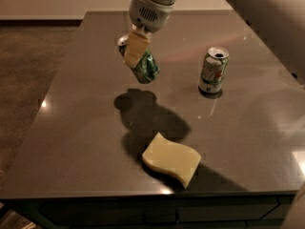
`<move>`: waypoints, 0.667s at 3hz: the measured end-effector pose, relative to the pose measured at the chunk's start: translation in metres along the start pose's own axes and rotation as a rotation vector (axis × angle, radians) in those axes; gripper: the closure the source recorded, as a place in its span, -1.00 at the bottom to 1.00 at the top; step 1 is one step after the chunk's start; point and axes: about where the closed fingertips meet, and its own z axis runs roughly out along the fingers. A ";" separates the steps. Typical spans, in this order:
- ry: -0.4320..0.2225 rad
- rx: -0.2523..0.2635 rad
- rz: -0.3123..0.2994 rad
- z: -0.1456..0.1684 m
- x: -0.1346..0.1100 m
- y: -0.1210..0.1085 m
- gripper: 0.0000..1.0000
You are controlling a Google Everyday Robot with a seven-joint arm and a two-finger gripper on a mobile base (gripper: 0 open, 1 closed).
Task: Knock green can over
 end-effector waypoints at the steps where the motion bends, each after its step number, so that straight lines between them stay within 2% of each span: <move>1: 0.094 -0.056 -0.076 0.004 0.016 0.022 1.00; 2: 0.162 -0.091 -0.130 0.016 0.023 0.033 0.62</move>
Offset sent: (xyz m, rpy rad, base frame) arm -0.0473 -0.0162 -0.0453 -0.2813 0.1211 0.1930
